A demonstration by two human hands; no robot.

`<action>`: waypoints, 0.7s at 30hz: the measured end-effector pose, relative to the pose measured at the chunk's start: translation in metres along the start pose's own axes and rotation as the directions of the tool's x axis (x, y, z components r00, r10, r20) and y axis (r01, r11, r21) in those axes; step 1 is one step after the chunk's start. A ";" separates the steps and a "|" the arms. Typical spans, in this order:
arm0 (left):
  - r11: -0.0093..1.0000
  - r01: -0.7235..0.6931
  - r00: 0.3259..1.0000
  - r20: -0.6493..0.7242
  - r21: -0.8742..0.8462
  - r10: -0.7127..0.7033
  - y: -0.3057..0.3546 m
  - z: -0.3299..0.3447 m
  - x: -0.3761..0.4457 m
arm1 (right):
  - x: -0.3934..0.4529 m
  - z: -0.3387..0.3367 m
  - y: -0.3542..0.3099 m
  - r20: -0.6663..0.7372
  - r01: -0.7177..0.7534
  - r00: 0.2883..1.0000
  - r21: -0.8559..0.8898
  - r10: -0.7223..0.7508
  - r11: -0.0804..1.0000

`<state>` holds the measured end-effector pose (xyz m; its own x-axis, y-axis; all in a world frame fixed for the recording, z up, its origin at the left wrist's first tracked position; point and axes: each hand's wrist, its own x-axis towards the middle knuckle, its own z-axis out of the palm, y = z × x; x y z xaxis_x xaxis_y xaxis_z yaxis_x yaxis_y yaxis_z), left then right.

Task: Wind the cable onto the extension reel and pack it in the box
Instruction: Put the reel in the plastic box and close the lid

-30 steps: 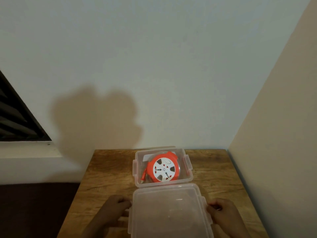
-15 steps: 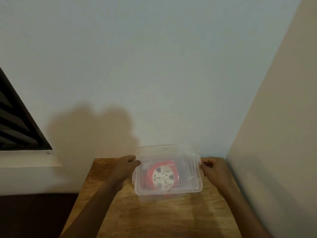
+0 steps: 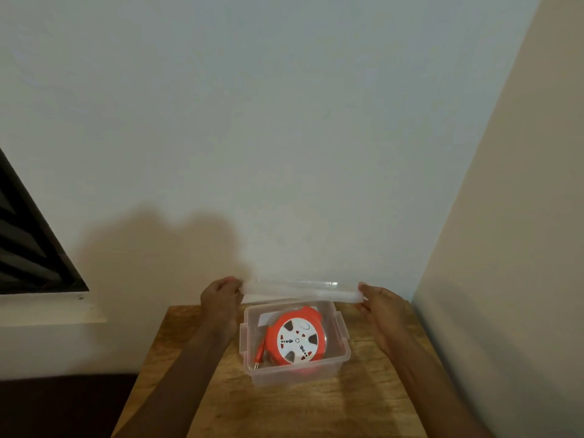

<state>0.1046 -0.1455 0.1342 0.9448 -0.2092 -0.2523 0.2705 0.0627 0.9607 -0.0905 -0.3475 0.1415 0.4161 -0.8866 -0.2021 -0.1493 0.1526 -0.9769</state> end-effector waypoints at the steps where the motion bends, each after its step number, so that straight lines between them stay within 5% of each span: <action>1: 0.999 -0.019 1.000 -0.019 0.047 0.020 -0.004 -0.001 0.000 | 0.001 -0.002 0.003 -0.008 0.015 1.000 -0.032 -0.015 0.999; 15: 0.938 0.027 0.998 0.047 0.347 -0.046 -0.077 -0.024 0.003 | 0.025 0.013 0.078 0.135 0.172 0.981 -0.260 -0.141 0.950; 21: 0.891 -0.040 0.999 0.020 0.452 0.035 -0.089 -0.022 0.006 | 0.028 0.017 0.100 0.183 0.183 0.976 -0.373 -0.121 0.910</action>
<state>0.0904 -0.1312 0.0446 0.9498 -0.2262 -0.2163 0.1195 -0.3769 0.9185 -0.0790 -0.3492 0.0368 0.5883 -0.8034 -0.0915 -0.3943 -0.1863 -0.8999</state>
